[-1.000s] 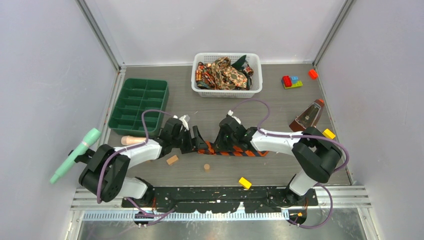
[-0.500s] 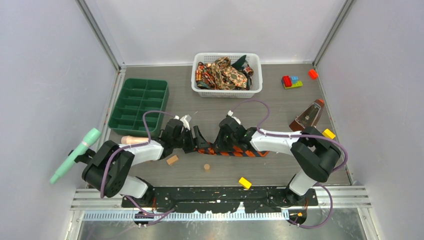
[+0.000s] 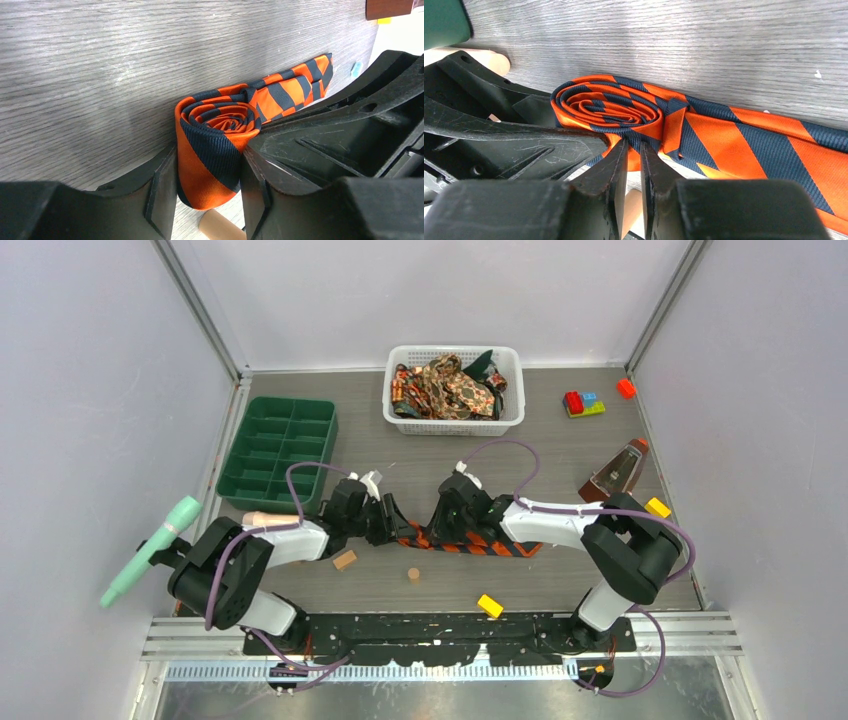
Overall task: Roll the ties
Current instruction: Roll the tie at the center of the board.
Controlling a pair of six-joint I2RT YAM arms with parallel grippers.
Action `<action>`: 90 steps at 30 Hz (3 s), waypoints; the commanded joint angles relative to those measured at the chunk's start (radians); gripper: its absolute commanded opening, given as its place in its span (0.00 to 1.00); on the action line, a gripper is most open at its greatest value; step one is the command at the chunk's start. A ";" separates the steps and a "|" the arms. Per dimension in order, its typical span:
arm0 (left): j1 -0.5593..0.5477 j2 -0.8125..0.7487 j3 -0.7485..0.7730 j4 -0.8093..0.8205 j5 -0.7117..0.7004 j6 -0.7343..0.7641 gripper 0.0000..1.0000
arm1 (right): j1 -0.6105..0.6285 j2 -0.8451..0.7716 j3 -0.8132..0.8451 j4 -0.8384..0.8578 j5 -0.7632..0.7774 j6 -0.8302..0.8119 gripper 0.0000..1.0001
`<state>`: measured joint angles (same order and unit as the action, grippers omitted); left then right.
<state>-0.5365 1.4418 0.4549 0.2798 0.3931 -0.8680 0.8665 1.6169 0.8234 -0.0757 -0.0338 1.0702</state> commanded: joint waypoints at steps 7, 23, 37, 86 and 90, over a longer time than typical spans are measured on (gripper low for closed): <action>-0.069 -0.048 0.071 -0.203 -0.168 0.067 0.45 | 0.003 -0.158 -0.006 -0.130 0.122 -0.074 0.33; -0.160 -0.039 0.305 -0.575 -0.491 0.179 0.45 | 0.002 -0.245 -0.053 -0.338 0.312 -0.113 0.30; -0.196 -0.007 0.397 -0.701 -0.620 0.244 0.45 | 0.002 -0.163 -0.047 -0.439 0.423 -0.133 0.18; -0.644 0.641 1.023 -1.153 -1.372 0.240 0.36 | 0.005 -1.113 -0.011 -0.791 0.520 -0.079 0.22; -0.655 0.655 1.043 -1.163 -1.367 0.233 0.48 | 0.005 -1.115 -0.019 -0.797 0.518 -0.070 0.26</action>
<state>-1.1774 2.0853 1.4593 -0.8661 -0.9691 -0.5797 0.8665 0.5072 0.7765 -0.8543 0.4454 0.9798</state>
